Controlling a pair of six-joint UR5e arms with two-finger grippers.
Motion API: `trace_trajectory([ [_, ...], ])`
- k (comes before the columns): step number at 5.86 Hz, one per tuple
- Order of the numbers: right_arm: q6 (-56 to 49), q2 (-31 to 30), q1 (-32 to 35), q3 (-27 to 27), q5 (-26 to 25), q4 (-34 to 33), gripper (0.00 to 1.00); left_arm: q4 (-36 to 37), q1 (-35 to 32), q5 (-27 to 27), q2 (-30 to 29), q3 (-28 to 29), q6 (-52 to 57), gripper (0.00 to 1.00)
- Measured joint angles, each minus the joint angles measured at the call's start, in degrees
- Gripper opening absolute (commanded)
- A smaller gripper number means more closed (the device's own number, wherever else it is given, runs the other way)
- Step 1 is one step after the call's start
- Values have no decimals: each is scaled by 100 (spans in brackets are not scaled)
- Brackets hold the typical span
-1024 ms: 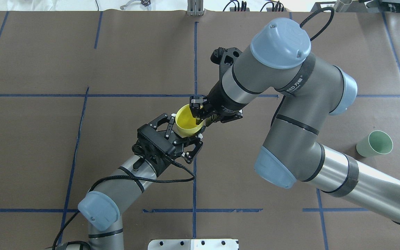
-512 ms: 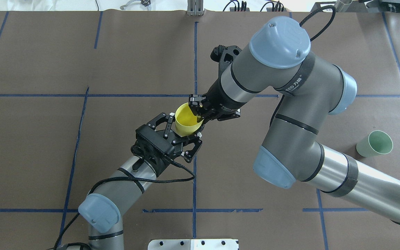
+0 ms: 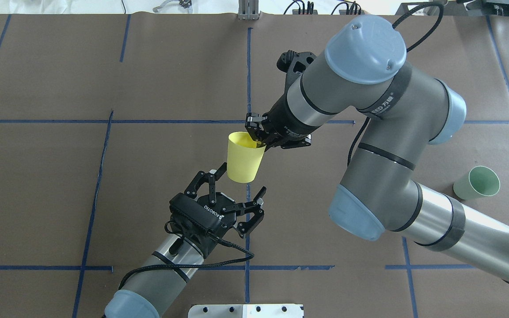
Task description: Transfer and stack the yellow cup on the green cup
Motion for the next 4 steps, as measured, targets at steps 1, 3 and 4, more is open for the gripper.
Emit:
trace_trajectory([
  [1, 2, -88, 104, 205, 6, -192, 0, -4, -16, -3, 8, 3, 10, 100],
  [3, 2, -519, 474, 643, 16, -344, 0, -15, -139, -24, 12, -19, 10, 100],
  [4, 2, -785, 729, 794, 15, -354, 0, -20, -264, -22, 23, -54, 9, 100],
])
